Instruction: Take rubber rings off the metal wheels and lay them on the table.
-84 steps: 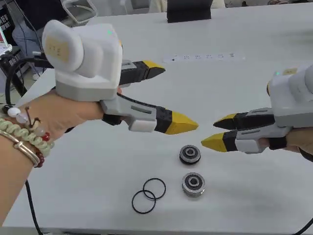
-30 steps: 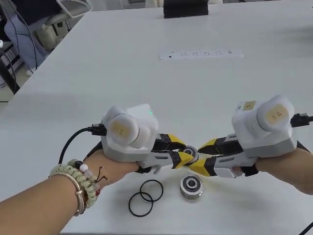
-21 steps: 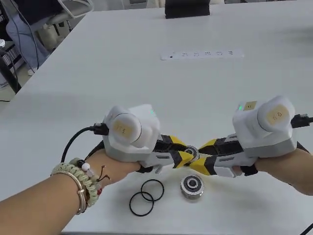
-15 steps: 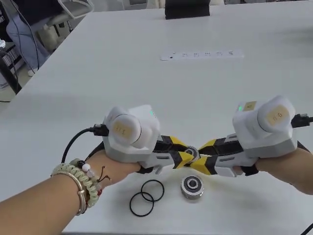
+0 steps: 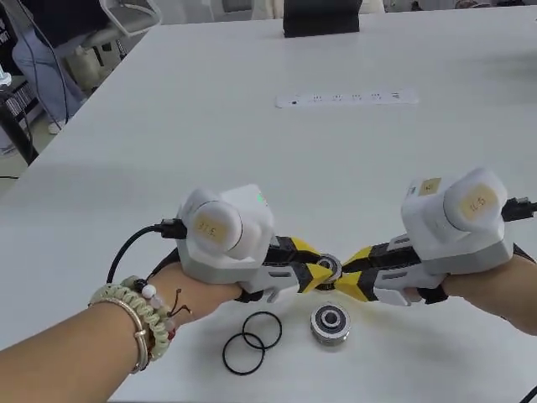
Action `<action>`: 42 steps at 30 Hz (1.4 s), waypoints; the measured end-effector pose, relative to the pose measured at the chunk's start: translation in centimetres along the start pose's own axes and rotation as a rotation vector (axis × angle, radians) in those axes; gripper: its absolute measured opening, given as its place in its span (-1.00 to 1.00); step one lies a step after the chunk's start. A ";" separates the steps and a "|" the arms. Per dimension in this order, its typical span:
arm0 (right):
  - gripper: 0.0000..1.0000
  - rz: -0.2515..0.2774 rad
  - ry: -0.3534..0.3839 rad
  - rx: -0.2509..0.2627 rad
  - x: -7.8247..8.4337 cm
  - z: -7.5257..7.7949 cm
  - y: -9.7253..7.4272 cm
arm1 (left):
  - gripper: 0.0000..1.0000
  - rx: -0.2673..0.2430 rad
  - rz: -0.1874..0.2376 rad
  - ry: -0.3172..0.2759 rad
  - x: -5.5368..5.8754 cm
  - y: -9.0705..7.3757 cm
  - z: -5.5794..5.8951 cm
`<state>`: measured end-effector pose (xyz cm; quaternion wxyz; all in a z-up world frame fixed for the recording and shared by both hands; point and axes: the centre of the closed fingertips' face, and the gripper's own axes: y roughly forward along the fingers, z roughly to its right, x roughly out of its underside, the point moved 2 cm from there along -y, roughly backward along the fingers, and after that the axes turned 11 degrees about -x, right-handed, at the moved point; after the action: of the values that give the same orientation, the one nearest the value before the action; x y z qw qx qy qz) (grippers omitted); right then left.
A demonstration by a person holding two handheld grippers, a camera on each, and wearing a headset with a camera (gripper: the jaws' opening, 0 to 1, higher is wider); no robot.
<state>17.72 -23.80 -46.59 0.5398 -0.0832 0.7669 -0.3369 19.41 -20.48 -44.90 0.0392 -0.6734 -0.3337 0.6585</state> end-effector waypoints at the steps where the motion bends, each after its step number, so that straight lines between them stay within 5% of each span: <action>1: -0.81 -0.003 -0.002 0.000 0.0 0.0 0.0 | -0.85 0.000 0.000 0.000 0.0 0.0 0.0; 28: -1.00 -0.057 -0.031 0.107 -0.1 1.3 -0.3 | -0.85 -0.015 -0.006 0.005 0.0 0.0 -0.1; 42: -1.00 0.028 0.183 0.089 -0.3 1.7 -0.9 | -0.85 -0.007 -0.001 0.012 0.0 0.0 0.1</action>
<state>19.17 -25.01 -46.12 0.4755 -0.0174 0.7983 -0.3693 19.29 -20.52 -44.87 0.0389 -0.6773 -0.3361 0.6533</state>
